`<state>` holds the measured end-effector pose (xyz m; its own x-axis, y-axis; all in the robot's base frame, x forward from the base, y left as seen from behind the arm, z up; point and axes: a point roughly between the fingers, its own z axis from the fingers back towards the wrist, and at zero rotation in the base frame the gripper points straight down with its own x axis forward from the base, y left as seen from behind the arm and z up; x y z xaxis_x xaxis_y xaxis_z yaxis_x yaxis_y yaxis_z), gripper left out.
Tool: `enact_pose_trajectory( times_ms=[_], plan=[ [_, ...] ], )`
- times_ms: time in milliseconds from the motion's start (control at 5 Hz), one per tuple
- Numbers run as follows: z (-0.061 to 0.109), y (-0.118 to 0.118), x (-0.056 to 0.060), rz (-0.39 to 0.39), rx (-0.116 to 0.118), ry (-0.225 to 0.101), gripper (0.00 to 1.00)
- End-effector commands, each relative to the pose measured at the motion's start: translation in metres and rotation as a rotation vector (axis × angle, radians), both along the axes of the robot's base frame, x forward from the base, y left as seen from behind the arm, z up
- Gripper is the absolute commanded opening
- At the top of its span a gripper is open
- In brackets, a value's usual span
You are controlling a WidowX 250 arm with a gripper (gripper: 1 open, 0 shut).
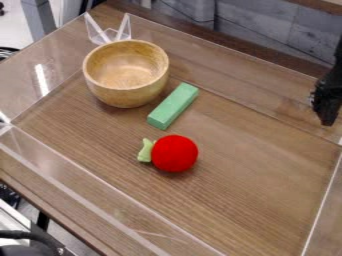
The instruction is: Move the red fruit to the right
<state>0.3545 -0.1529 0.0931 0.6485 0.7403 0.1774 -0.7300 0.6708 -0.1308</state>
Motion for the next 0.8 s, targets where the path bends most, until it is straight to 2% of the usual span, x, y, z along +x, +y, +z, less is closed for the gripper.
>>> enact_pose_trajectory(
  times_ms=[0, 400, 600],
  plan=[
    [0.017, -0.004, 0.019, 0.034, -0.008, -0.076, 1.00],
    [-0.002, 0.014, 0.017, -0.019, 0.025, -0.087, 1.00],
    [0.003, 0.020, 0.017, 0.004, 0.031, -0.112, 1.00]
  ],
)
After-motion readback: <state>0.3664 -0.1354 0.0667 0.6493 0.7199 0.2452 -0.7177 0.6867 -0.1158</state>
